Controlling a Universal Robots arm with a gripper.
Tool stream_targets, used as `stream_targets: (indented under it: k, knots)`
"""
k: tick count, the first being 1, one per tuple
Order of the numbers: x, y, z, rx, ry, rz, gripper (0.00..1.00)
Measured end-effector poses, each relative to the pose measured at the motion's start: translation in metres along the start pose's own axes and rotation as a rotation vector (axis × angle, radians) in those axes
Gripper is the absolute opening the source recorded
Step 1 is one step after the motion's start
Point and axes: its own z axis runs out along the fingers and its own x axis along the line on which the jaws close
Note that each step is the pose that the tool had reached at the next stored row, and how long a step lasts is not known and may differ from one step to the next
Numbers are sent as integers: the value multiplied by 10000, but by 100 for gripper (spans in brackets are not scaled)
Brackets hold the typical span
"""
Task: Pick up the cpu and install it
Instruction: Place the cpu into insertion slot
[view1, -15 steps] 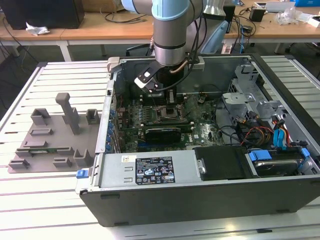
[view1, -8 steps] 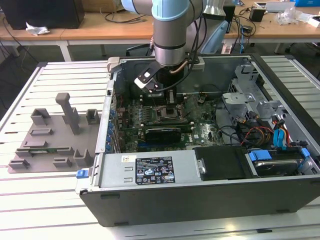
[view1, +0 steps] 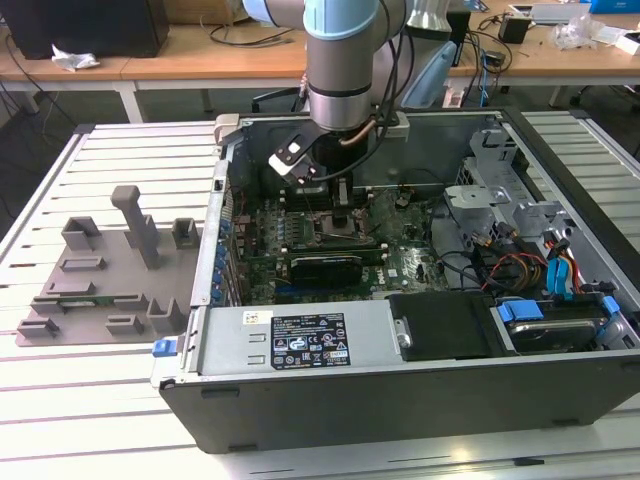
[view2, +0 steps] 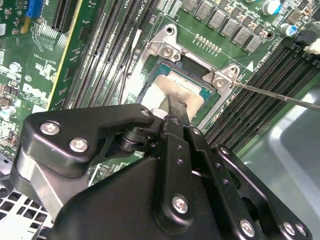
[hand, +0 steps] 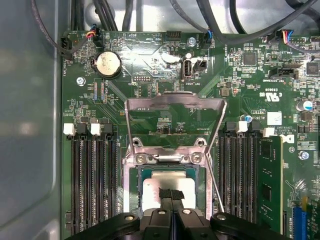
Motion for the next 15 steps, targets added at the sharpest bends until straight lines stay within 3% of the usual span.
stream_targets:
  k: [8, 9, 10, 11, 15]
  knots:
    - [-10, 9, -266, -1, -1, 0, 11]
    - [-13, 11, -326, -1, 0, 0, 11]
    - [-18, 16, -458, 0, -2, -1, 11]
    - [-20, 18, -523, 0, -4, -1, 11]
    - [-23, 20, -603, -1, -7, -1, 11]
